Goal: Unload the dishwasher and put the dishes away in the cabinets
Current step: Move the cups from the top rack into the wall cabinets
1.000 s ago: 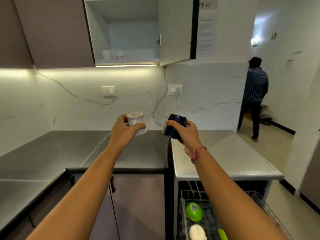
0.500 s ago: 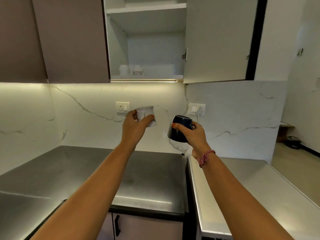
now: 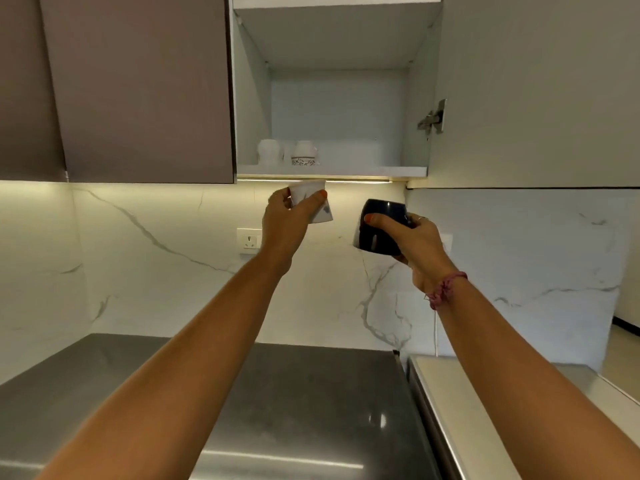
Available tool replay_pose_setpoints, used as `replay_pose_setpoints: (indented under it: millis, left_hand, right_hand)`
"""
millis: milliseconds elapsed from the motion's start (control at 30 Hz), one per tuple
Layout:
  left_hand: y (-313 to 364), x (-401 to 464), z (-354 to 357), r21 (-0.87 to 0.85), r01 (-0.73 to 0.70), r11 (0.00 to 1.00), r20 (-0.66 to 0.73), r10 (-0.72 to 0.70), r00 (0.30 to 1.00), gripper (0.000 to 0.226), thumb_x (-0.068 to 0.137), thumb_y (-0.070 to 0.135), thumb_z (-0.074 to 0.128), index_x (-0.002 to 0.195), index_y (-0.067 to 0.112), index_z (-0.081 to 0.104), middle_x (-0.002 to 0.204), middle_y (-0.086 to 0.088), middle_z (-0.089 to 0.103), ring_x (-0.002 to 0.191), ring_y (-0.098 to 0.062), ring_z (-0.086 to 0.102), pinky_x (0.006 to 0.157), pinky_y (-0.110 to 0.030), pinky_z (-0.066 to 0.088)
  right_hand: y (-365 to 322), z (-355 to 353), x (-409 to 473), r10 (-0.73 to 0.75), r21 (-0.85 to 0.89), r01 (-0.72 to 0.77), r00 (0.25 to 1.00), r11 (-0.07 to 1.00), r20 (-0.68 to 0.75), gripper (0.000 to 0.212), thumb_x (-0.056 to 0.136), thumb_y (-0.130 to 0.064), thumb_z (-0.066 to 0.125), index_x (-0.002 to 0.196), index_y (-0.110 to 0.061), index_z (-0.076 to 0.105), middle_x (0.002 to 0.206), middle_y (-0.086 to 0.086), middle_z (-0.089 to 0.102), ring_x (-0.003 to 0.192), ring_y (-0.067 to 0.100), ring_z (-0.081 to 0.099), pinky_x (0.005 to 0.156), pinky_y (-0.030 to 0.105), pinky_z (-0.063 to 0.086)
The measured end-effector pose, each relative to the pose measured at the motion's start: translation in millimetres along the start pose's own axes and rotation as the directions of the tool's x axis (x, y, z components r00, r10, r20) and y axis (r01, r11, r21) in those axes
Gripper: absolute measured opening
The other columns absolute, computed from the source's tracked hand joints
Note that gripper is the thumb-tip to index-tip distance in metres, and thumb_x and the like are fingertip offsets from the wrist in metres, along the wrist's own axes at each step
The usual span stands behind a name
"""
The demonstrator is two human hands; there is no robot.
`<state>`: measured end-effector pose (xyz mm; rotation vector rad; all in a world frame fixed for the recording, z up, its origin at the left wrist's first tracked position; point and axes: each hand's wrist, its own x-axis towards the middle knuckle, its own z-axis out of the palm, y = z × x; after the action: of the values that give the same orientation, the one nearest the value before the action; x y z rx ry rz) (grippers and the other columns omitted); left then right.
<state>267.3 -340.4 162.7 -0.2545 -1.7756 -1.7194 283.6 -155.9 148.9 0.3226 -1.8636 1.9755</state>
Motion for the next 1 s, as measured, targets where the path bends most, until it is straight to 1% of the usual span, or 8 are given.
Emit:
replay_pose_setpoints:
  millis: [100,267,500,600,700,800,900,1000]
  left_hand:
    - [-6.6,38.3,-9.3,-0.054,0.001,0.999,0.029,0.001,1.0,0.053,0.081,0.035,0.071,0.126,0.014,0.052,0.118,-0.002,0.063,0.105,-0.018,0.062,0.085,-0.026,0.051]
    - [-16.8,94.3,-8.5,-0.038,-0.071,0.997,0.11,0.075,0.991,0.048,0.086,0.033,0.067,0.126,0.012,0.051,0.12,-0.003,0.061,0.107,-0.018,0.058,0.089,-0.027,0.048]
    - [-23.3,164.1,25.1,-0.027,-0.133,0.991,0.125,0.135,0.983,0.048,0.087,0.033,0.065,0.126,0.008,0.052,0.118,-0.005,0.061,0.102,-0.017,0.059,0.074,-0.018,0.048]
    - [-26.3,188.5,42.5,-0.011,-0.163,0.987,0.122,0.163,0.979,0.049,0.087,0.034,0.065,0.126,0.008,0.051,0.118,-0.005,0.061,0.104,-0.018,0.06,0.08,-0.021,0.051]
    - [-23.0,214.7,60.2,0.001,-0.179,0.984,0.132,0.177,0.975,0.049,0.086,0.035,0.066,0.126,0.009,0.052,0.119,-0.005,0.062,0.105,-0.019,0.061,0.09,-0.031,0.053]
    - [-18.2,236.2,73.5,0.008,-0.191,0.982,0.154,0.187,0.97,0.047,0.086,0.035,0.066,0.123,0.008,0.057,0.116,-0.006,0.065,0.104,-0.021,0.064,0.089,-0.031,0.053]
    - [-15.8,249.1,82.8,0.074,-0.197,0.978,0.195,0.18,0.964,0.043,0.088,0.034,0.064,0.12,0.006,0.06,0.112,-0.007,0.067,0.099,-0.019,0.065,0.081,-0.025,0.051]
    - [-16.4,257.3,92.4,0.181,-0.171,0.969,0.261,0.12,0.958,0.042,0.087,0.037,0.065,0.116,0.007,0.061,0.108,-0.006,0.069,0.092,-0.018,0.065,0.08,-0.028,0.051]
  right_hand:
    - [-2.3,21.8,25.5,-0.03,-0.009,0.029,0.999,1.0,-0.041,0.027,0.073,-0.025,0.079,0.087,-0.028,0.056,0.097,-0.001,0.064,0.091,0.013,0.06,0.073,0.023,0.051]
    - [-13.2,42.0,67.9,-0.104,-0.003,0.104,0.986,0.995,-0.132,0.035,0.071,-0.026,0.081,0.097,-0.021,0.059,0.1,0.0,0.066,0.092,0.013,0.063,0.073,0.022,0.052]
    - [-35.7,47.1,135.9,-0.229,-0.079,0.217,0.951,0.973,-0.21,0.061,0.07,-0.027,0.081,0.121,-0.015,0.049,0.102,-0.004,0.058,0.083,0.005,0.059,0.058,0.013,0.048]
    - [-36.1,44.6,166.7,-0.266,-0.1,0.249,0.937,0.963,-0.226,0.07,0.068,-0.029,0.082,0.125,-0.014,0.045,0.105,-0.003,0.056,0.086,0.006,0.059,0.061,0.014,0.048]
    - [-33.2,42.3,200.7,-0.289,-0.124,0.266,0.927,0.956,-0.238,0.071,0.068,-0.031,0.082,0.124,-0.014,0.043,0.11,0.0,0.055,0.088,0.008,0.059,0.066,0.017,0.049]
    - [-30.7,42.3,231.5,-0.325,-0.157,0.296,0.919,0.942,-0.224,0.071,0.068,-0.033,0.082,0.124,-0.013,0.044,0.111,0.001,0.056,0.087,0.008,0.059,0.065,0.015,0.05]
    - [-29.9,39.7,259.1,-0.353,-0.265,0.295,0.912,0.918,-0.208,0.07,0.068,-0.038,0.081,0.123,-0.012,0.046,0.112,0.002,0.057,0.091,0.012,0.06,0.065,0.017,0.05]
    - [-28.4,31.9,279.0,-0.319,-0.42,0.229,0.935,0.878,-0.157,0.068,0.066,-0.045,0.08,0.117,-0.008,0.054,0.108,0.005,0.062,0.092,0.017,0.063,0.063,0.021,0.051]
